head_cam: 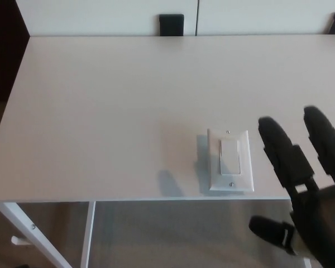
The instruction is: The robot walk towards a table in front and then clicks the light switch button using the right hand's index finger
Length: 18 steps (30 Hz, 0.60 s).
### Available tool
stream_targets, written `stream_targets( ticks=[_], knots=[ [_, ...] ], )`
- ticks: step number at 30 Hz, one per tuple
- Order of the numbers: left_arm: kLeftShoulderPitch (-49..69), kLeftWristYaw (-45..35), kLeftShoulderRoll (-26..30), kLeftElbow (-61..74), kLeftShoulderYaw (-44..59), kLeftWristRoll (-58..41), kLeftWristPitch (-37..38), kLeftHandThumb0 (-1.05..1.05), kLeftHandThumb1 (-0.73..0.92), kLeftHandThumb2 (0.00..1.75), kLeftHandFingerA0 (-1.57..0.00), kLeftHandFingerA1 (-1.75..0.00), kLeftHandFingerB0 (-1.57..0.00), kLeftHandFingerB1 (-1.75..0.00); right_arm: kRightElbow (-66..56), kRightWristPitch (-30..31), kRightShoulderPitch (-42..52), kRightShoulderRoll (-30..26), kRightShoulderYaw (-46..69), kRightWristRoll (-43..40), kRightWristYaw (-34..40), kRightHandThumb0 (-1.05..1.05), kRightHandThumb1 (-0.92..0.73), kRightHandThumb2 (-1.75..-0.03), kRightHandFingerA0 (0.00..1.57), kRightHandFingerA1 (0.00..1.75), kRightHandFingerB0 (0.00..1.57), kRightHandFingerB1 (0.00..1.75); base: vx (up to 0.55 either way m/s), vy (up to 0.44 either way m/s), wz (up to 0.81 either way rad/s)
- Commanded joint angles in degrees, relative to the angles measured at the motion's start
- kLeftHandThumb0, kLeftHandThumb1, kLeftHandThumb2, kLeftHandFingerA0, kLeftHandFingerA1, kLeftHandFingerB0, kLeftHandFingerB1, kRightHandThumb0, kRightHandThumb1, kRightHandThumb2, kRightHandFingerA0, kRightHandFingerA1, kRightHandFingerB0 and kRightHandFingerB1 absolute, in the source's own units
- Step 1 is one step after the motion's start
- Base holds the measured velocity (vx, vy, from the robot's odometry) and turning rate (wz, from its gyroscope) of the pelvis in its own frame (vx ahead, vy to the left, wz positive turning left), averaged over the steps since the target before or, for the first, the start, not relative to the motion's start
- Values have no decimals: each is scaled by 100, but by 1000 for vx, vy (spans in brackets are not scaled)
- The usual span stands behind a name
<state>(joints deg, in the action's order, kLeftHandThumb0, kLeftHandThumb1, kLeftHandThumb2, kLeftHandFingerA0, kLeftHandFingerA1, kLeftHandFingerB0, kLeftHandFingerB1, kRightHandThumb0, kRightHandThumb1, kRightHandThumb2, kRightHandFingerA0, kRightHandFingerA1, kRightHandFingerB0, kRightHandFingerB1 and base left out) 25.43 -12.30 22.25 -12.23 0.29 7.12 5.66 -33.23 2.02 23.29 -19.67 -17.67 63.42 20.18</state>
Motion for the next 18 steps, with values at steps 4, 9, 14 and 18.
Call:
stream_targets(
  ticks=[4,9,14,18],
  knots=[
    [121,-60,75,-71,39,-6,138,-29,52,66,-56,-49,-45,-45,1055,-1201,1070,-174,314,-1095,905,-89,-60,-92,0,0,9,27,0,0,0],
    [168,-35,53,-82,20,30,86,-21,59,57,-60,-42,-48,-39,2103,-1433,1111,-136,328,-1259,1015,-88,-59,-91,0,0,7,26,0,0,0],
    [244,57,7,-40,16,74,95,-30,52,67,-58,-49,-45,-46,3644,-1540,644,19,271,-1481,1050,-69,-51,-93,0,24,6,28,0,0,0],
    [197,55,36,2,10,105,32,-29,53,66,-57,-48,-45,-45,4901,-1528,-15,168,322,-1950,552,-76,-50,-90,2,33,9,28,0,0,0]
  ],
)
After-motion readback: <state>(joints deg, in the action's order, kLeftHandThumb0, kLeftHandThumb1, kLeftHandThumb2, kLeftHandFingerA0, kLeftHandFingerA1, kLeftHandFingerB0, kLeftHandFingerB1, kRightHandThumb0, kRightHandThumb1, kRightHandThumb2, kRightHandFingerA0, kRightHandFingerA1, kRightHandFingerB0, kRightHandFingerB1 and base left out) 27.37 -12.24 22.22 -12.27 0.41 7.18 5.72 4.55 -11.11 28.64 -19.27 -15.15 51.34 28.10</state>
